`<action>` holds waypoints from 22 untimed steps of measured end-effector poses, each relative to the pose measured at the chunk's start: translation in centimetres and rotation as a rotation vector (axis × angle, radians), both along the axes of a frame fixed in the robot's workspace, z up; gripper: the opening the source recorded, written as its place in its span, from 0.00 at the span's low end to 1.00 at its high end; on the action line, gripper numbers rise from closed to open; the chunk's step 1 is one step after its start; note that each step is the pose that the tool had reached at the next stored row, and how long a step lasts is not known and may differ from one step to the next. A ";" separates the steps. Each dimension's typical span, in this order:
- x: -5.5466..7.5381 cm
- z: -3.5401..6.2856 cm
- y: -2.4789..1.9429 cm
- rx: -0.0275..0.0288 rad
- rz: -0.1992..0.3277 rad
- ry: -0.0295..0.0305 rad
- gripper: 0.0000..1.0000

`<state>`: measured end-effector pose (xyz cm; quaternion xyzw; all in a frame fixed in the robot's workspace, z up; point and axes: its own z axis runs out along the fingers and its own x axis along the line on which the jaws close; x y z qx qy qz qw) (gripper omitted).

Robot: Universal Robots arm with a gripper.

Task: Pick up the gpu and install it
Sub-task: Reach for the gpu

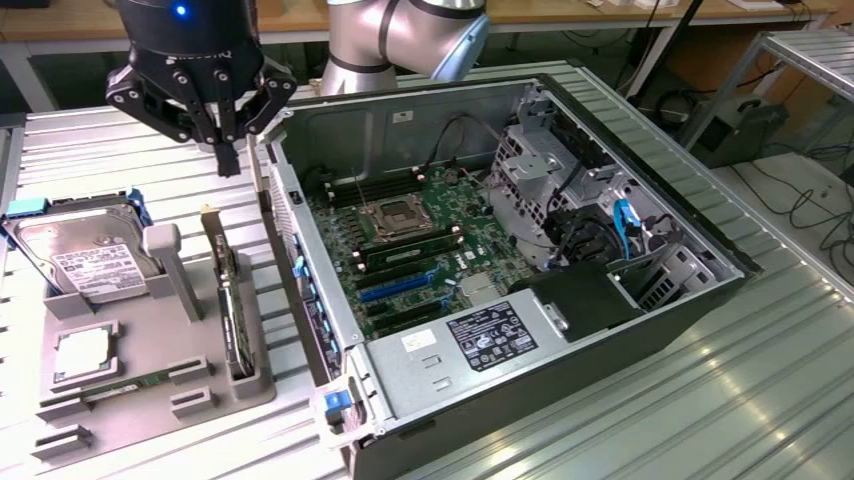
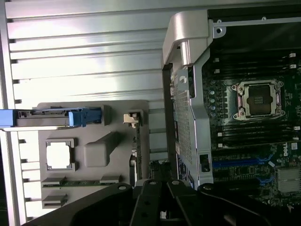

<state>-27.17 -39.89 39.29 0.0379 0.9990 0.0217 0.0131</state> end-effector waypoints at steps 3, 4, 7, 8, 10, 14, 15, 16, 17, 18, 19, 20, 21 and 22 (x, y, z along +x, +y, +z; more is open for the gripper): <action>-0.2 0.00 0.00 0.0000 0.000 0.0000 0.11; -0.2 0.00 0.00 0.0000 0.000 0.0000 0.11; -0.4 -0.01 0.00 0.0000 0.000 0.0000 0.11; -0.4 -0.01 0.00 0.0000 0.000 0.0001 0.11; -0.5 -0.01 0.00 0.0000 0.000 0.0001 0.11; -0.6 -0.01 0.00 0.0000 0.000 0.0000 0.11; -0.6 -0.01 0.00 0.0000 0.000 0.0000 0.11; -0.6 -0.01 0.00 0.0000 0.000 0.0000 0.11; -0.7 -0.01 0.00 0.0000 0.000 0.0000 0.11; -0.7 -0.01 0.00 0.0000 0.000 0.0001 0.11; -0.7 -0.01 0.00 -0.0001 0.000 0.0001 0.11; -0.7 -0.01 0.00 0.0000 0.000 0.0001 0.11; -0.7 -0.01 -0.01 0.0000 0.000 0.0000 0.11; -0.7 -0.01 -0.02 0.0000 0.000 0.0000 0.11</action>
